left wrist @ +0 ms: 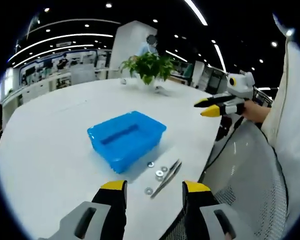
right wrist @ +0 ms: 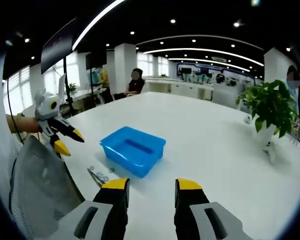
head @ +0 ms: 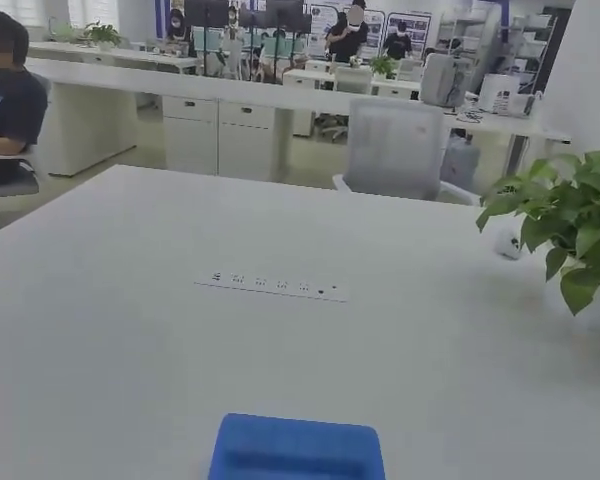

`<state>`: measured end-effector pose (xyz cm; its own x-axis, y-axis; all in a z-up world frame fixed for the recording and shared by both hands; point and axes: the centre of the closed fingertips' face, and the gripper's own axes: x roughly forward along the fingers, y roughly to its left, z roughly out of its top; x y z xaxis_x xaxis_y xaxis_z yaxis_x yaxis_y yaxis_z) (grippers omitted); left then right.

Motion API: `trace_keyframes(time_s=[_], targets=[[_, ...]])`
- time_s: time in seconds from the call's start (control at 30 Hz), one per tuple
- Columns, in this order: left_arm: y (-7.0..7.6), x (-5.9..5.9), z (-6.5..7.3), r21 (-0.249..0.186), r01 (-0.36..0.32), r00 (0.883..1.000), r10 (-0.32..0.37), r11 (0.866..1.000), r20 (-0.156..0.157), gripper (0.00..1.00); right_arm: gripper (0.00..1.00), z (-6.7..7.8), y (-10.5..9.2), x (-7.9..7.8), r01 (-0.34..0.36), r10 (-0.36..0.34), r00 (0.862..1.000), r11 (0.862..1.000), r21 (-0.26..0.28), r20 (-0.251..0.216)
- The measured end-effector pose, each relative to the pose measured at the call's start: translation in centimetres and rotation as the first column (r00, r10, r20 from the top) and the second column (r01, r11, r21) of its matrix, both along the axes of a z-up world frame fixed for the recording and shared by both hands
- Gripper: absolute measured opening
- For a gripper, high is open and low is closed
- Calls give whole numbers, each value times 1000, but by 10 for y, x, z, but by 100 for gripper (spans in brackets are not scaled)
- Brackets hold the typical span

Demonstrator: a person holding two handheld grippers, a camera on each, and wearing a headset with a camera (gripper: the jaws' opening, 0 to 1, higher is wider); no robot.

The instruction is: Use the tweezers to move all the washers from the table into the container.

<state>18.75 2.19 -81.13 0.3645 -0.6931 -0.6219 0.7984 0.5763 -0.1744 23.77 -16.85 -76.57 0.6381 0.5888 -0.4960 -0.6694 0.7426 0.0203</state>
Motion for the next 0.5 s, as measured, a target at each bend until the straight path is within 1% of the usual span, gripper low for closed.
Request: trace_keyframes(time_s=[0.03,0.07,0.13,0.17,0.2,0.23,0.3,0.33,0.37,0.4,0.43,0.47,0.5], targets=[[-1,-1,-7,36,44,999,-44,998,-2,38,31,-1,4,0,-11,11,1000,1000,0,-1],[-3,-1,-10,53,71,997,-71,996,-3,36,30,-3,11,-1,-26,26,1000,1000,-5,-7],[-4,-1,-19,98,110,994,-108,989,-18,31,29,-7,20,-3,-63,63,998,998,-14,-8],[-3,-1,-25,128,135,991,-133,982,-25,28,28,-10,25,-3,-80,79,997,996,-30,-12],[-4,0,-28,147,156,988,-154,977,-28,25,28,-12,28,-4,-94,94,996,995,-43,-12],[-4,0,-34,176,187,982,-185,966,-30,21,28,-16,34,-5,-113,113,993,992,-53,-18],[-5,-3,-42,210,236,972,-230,949,-49,16,28,-22,41,-6,-140,139,990,988,-62,-30],[-6,-3,-45,226,255,967,-250,940,-52,14,28,-23,43,-6,-144,143,989,988,-62,-34],[-7,-4,-51,255,285,958,-280,924,-55,13,28,-28,49,-7,-169,166,985,984,-59,-52],[-6,-4,-56,283,299,954,-292,911,-67,12,28,-30,52,-7,-179,175,983,982,-54,-61],[-5,-4,-58,304,313,949,-308,900,-67,11,27,-32,56,-8,-187,184,980,981,-44,-75],[-4,-3,-62,341,336,940,-334,878,-64,11,27,-34,59,-8,-196,193,977,980,-35,-89],[-4,-4,-64,354,353,933,-352,866,-68,10,26,-36,64,-9,-217,214,972,976,-22,-100]])
